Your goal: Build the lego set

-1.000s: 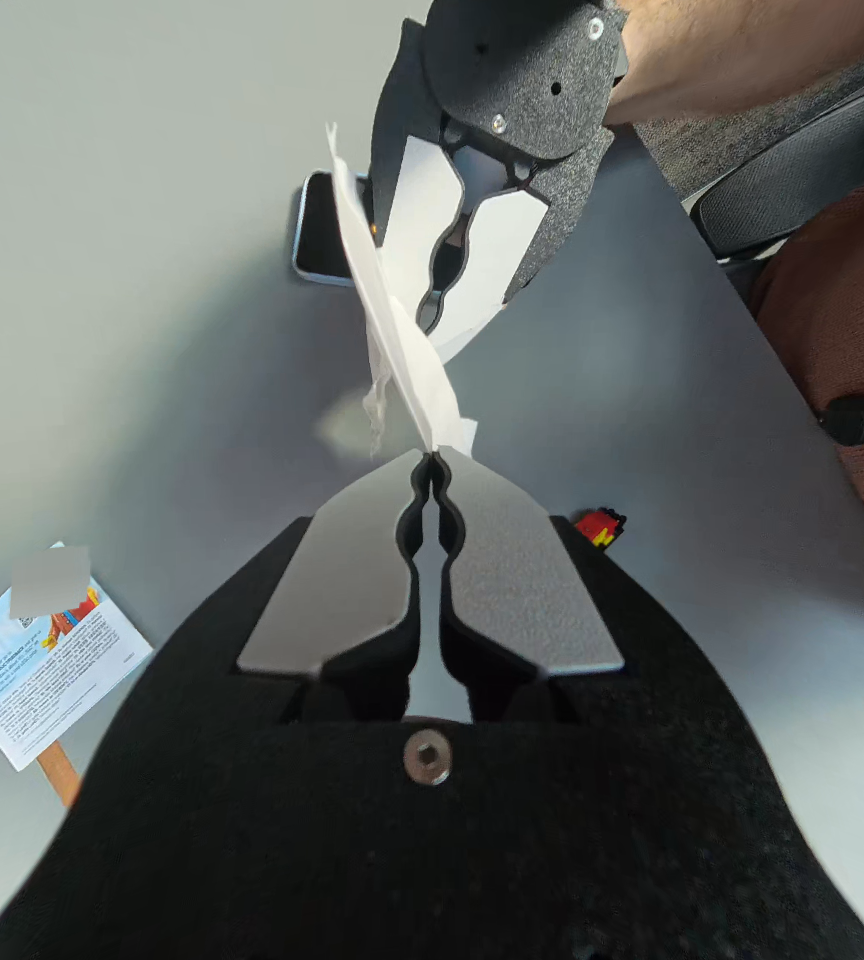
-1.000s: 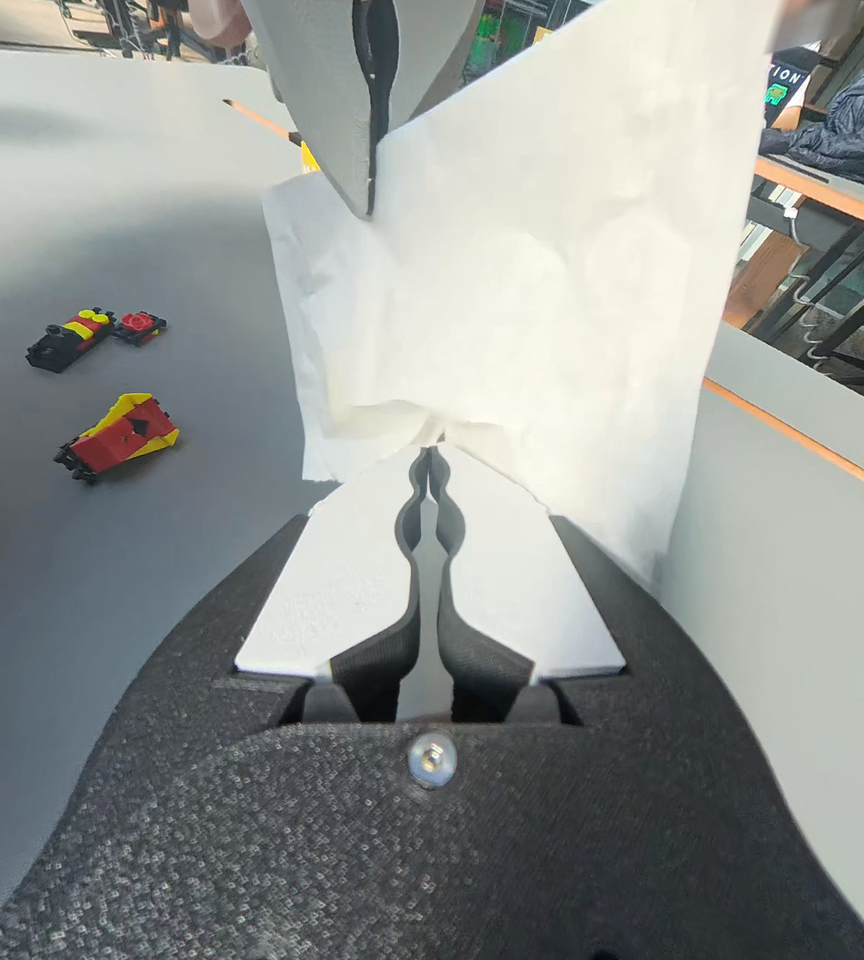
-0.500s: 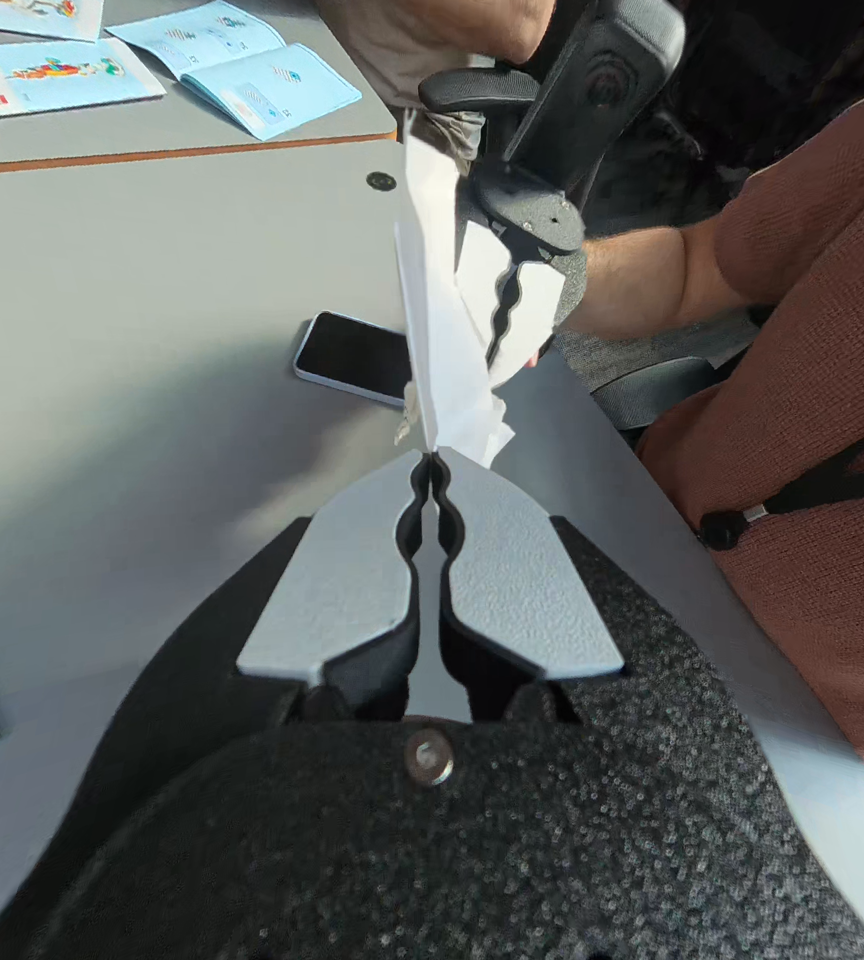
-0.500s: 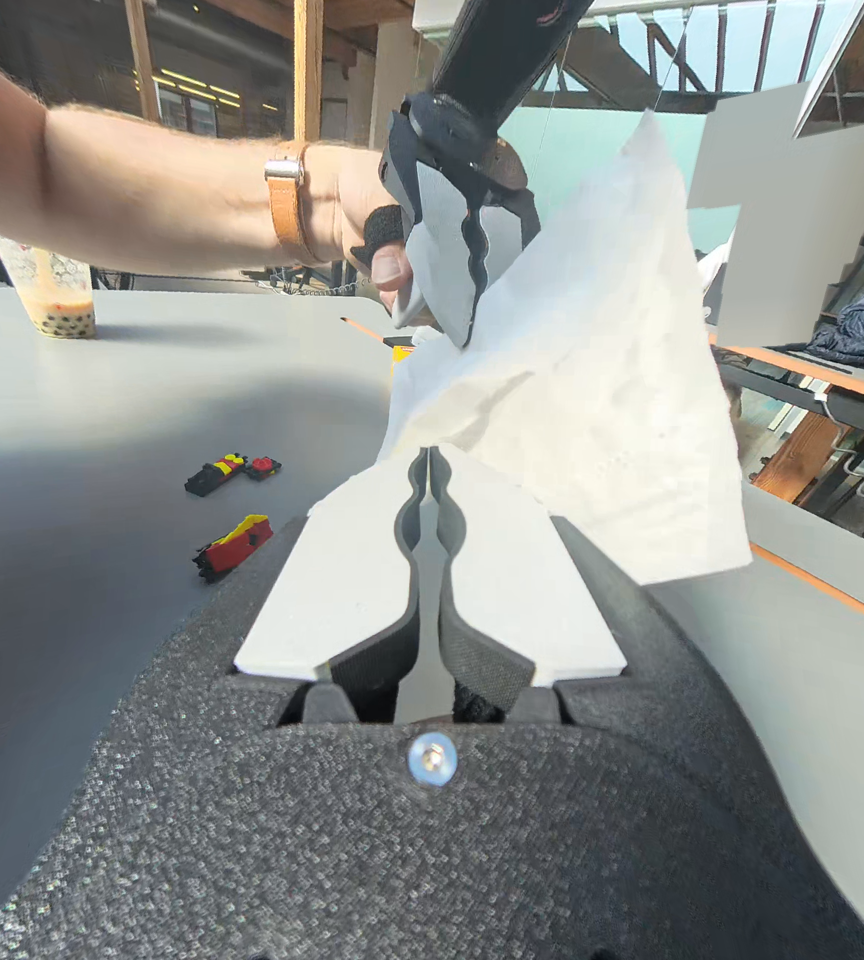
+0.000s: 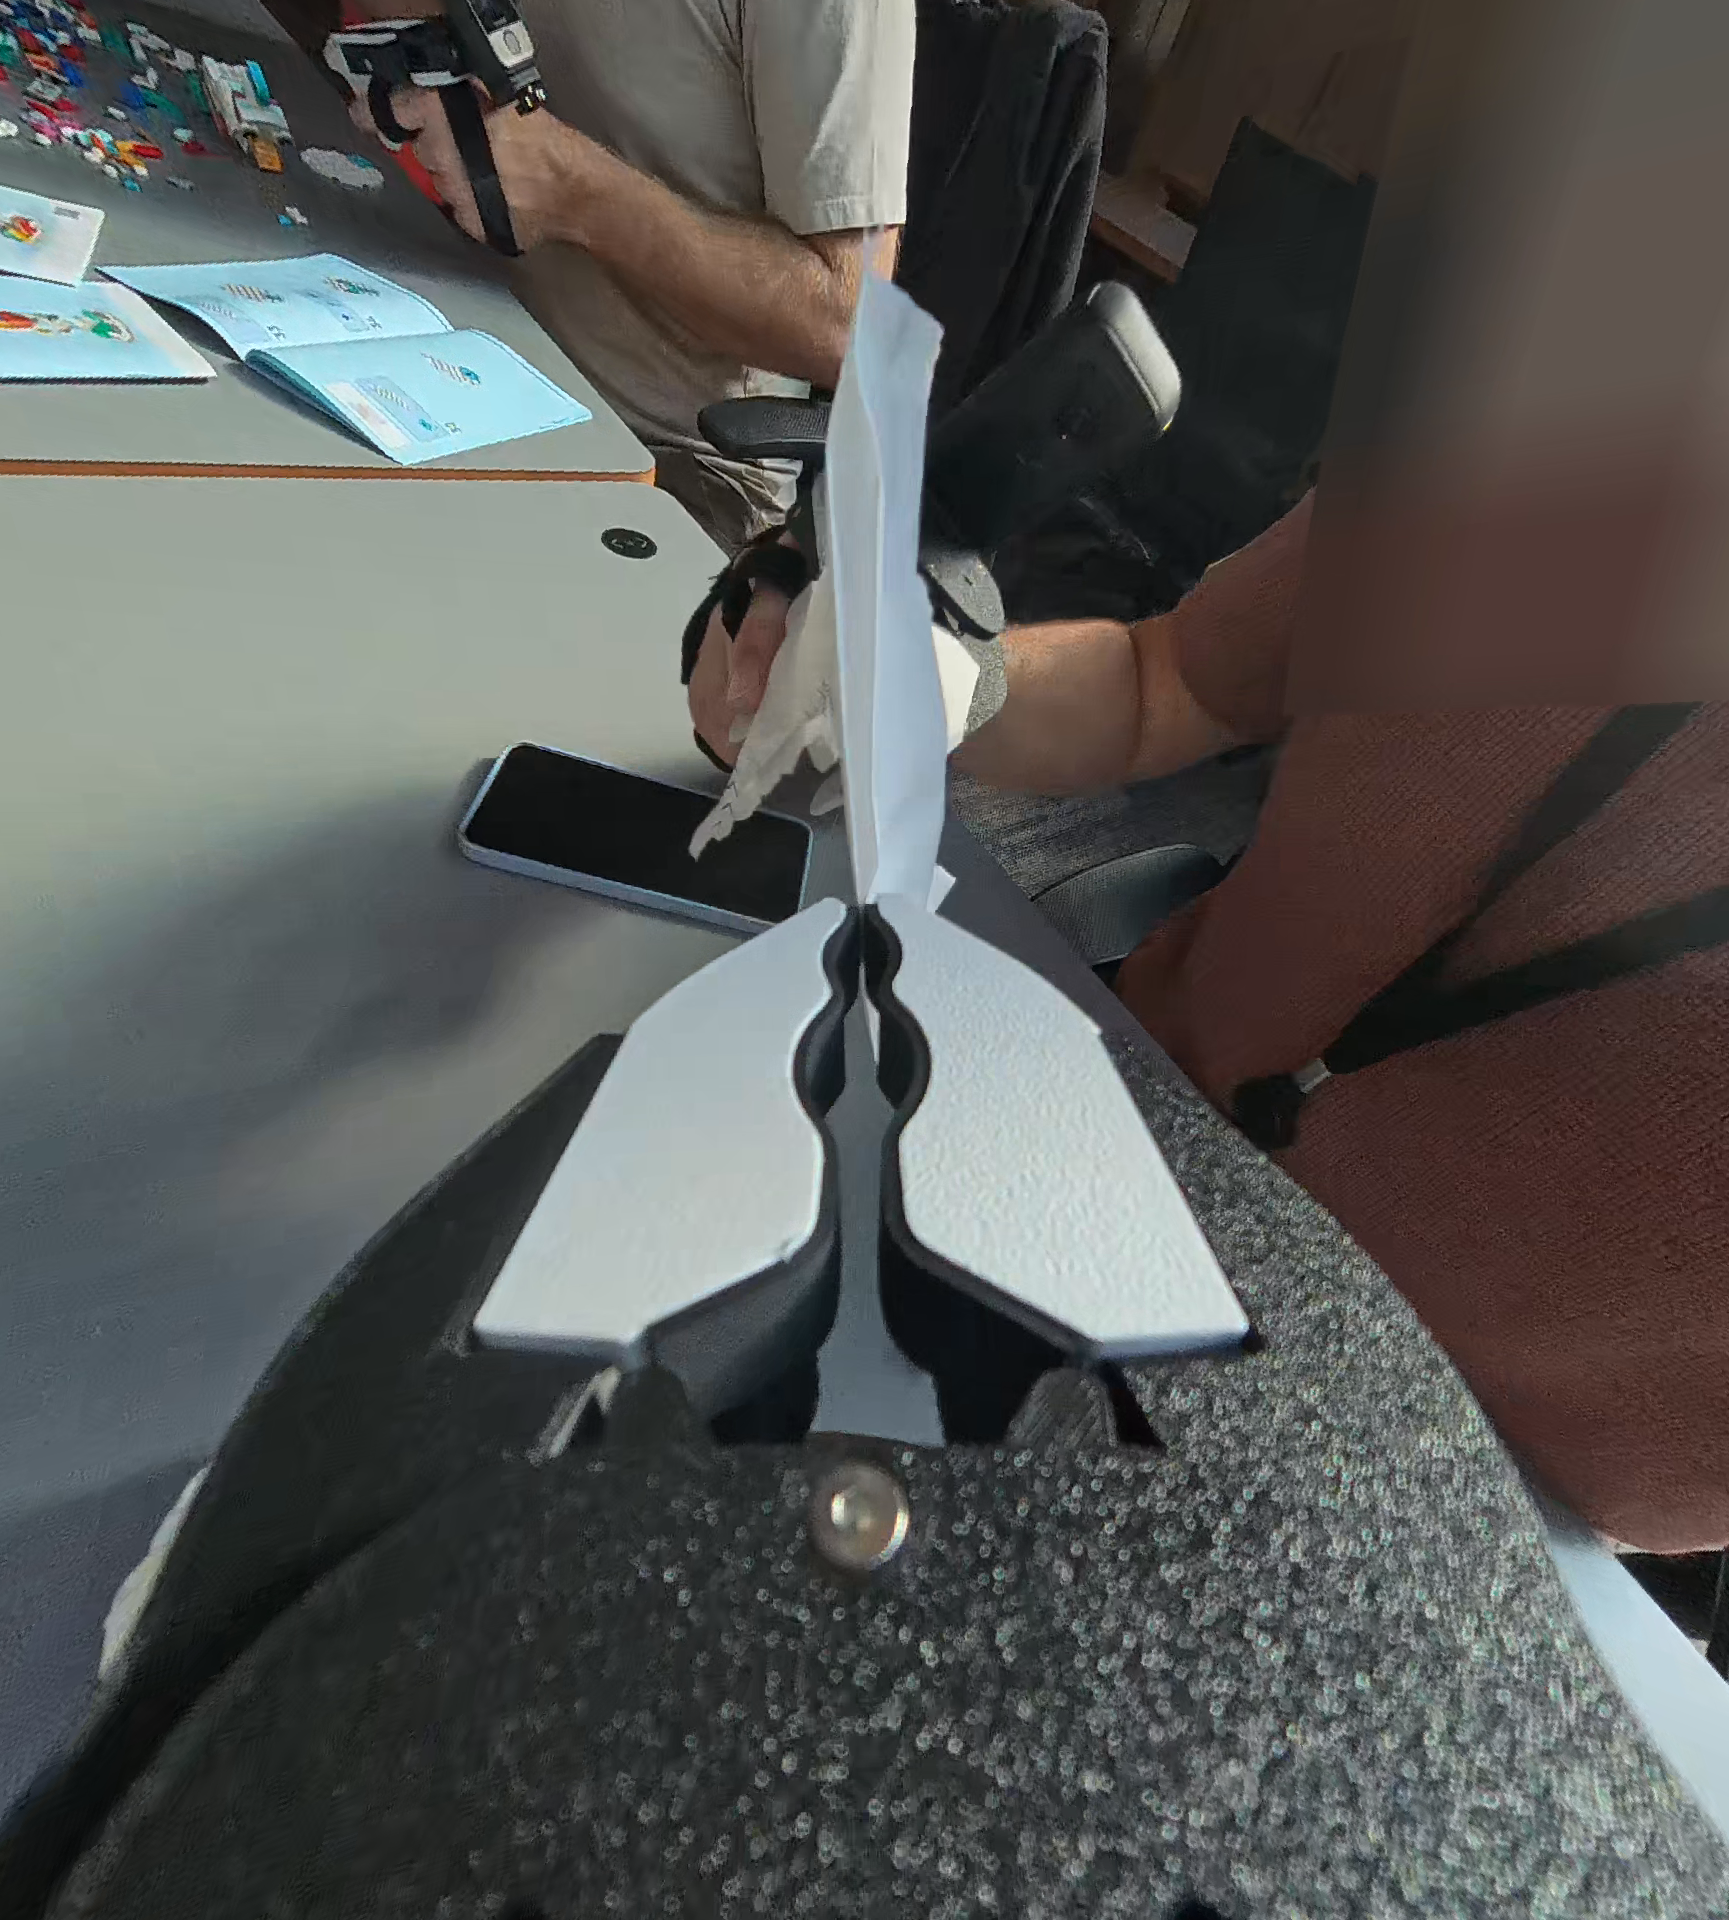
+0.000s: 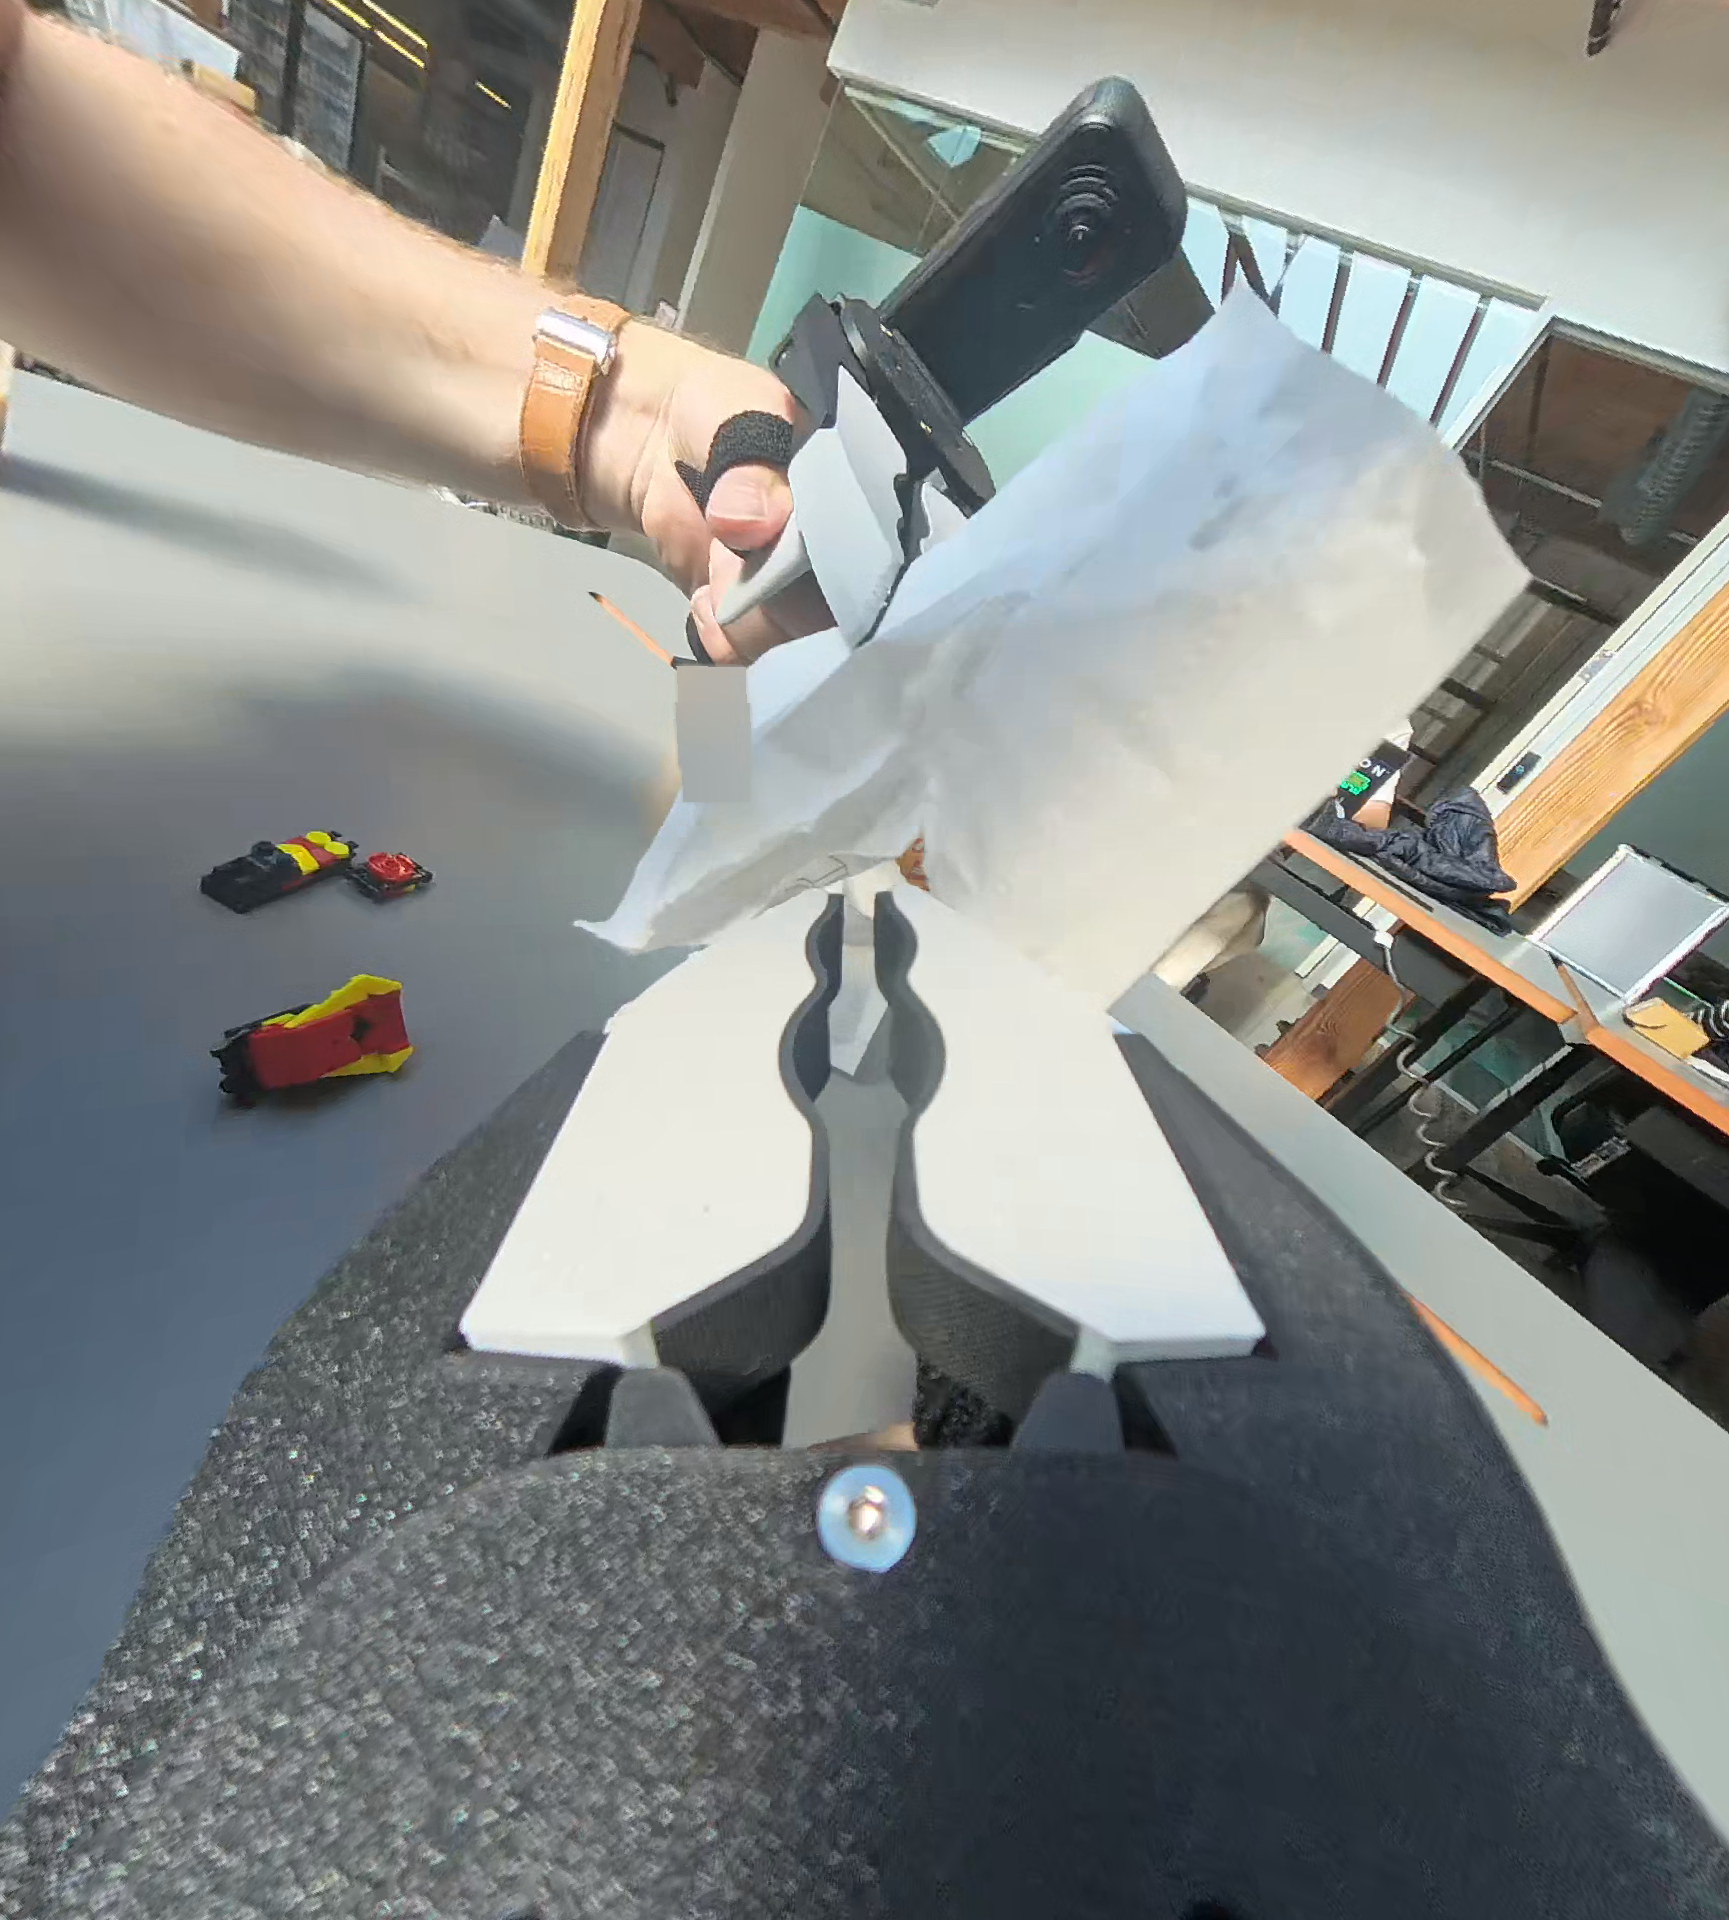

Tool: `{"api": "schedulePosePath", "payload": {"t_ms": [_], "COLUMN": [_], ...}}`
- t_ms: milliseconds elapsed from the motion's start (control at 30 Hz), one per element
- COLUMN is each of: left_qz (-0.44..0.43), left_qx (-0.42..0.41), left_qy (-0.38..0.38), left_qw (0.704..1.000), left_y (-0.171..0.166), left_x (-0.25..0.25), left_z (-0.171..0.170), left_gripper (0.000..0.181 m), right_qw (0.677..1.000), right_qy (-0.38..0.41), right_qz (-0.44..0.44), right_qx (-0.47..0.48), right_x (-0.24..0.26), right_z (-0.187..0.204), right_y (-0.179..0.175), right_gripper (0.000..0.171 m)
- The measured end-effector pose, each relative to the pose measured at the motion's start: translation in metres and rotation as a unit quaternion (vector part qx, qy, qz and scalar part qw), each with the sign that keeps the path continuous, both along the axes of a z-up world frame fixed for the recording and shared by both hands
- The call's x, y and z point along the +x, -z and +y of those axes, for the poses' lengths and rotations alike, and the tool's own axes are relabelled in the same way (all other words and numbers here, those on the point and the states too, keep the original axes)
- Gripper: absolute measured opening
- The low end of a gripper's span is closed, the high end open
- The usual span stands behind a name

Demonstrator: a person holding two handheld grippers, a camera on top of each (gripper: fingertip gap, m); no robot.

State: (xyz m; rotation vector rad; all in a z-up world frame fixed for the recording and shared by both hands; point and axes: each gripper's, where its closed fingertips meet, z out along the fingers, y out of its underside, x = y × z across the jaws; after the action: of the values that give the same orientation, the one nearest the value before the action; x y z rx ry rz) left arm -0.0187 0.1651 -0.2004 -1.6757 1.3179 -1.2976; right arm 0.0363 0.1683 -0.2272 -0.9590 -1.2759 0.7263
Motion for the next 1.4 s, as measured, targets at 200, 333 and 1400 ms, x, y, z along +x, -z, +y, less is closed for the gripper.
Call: {"api": "schedulePosePath", "payload": {"t_ms": [200, 333, 1400], "left_qz": [-0.023, -0.022, -0.049], "left_qx": [0.023, 0.030, 0.045], "left_qy": [-0.019, -0.022, -0.020], "left_qw": [0.999, 0.999, 0.998], "left_y": [-0.003, -0.001, -0.009], "left_x": [-0.006, -0.005, -0.007], "left_z": [0.001, 0.000, -0.002], "left_gripper": [0.000, 0.000, 0.000], "right_qw": [0.982, 0.971, 0.977], "right_qy": [-0.029, -0.045, 0.011], "right_qz": [0.050, 0.034, 0.025], "right_qx": [-0.182, -0.230, -0.209], "right_x": [0.010, 0.002, -0.019], "right_z": [-0.010, -0.019, -0.014], "right_y": [-0.014, -0.017, -0.013], "right_gripper": [0.008, 0.013, 0.002]}}
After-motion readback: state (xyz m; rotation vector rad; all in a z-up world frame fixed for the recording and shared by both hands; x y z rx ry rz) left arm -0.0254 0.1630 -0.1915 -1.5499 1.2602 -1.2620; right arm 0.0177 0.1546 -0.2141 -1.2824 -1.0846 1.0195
